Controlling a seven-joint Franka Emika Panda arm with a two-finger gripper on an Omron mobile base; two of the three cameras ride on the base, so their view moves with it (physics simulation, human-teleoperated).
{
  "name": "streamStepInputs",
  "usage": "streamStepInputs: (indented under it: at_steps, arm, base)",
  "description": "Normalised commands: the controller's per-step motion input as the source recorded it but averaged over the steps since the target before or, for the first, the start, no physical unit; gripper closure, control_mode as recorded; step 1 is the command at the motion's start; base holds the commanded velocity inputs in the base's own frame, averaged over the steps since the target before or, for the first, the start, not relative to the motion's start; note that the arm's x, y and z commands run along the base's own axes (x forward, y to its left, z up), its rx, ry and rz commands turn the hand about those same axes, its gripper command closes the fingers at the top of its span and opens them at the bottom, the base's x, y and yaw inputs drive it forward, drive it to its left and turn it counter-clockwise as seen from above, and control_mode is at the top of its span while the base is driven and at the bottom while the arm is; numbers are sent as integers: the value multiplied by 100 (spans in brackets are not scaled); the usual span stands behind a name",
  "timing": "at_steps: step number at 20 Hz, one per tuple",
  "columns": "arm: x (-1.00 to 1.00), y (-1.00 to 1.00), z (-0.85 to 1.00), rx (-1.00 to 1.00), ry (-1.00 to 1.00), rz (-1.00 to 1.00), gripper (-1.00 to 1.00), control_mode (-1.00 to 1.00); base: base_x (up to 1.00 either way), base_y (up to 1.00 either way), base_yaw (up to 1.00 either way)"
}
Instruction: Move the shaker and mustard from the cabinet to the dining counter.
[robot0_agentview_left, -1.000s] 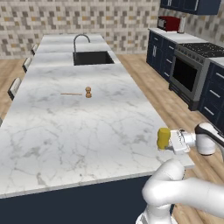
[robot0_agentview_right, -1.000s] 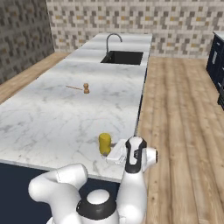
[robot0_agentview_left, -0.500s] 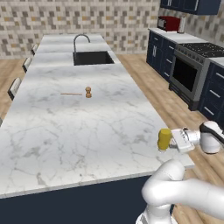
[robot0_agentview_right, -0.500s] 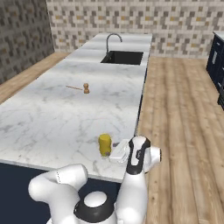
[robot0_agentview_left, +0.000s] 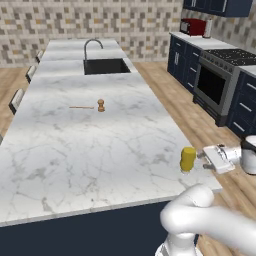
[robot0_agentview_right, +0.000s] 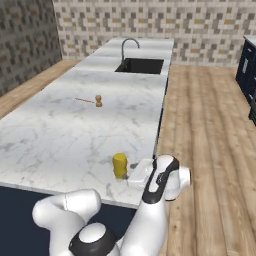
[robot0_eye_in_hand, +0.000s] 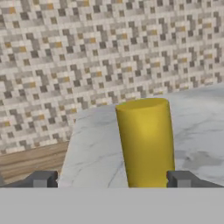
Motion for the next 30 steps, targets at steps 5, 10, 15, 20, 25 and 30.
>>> streamStepInputs:
  at_steps: [5,10,15,20,25,30]
  arm:
    - [-70,-1,65,-2,2,-1,-100,-100]
    - [-71,6,98,-6,9,-14,-100,-100]
    - [-66,45,100,-13,16,-23,-100,-100]
    - [-61,71,97,-26,20,-22,-100,-100]
    - [-12,99,66,-40,12,-7,-100,-100]
    - [9,100,6,-47,30,-1,-100,-100]
  base:
    - [0,0,0]
    - [0,0,0]
    - [0,0,0]
    - [0,0,0]
    - [0,0,0]
    - [0,0,0]
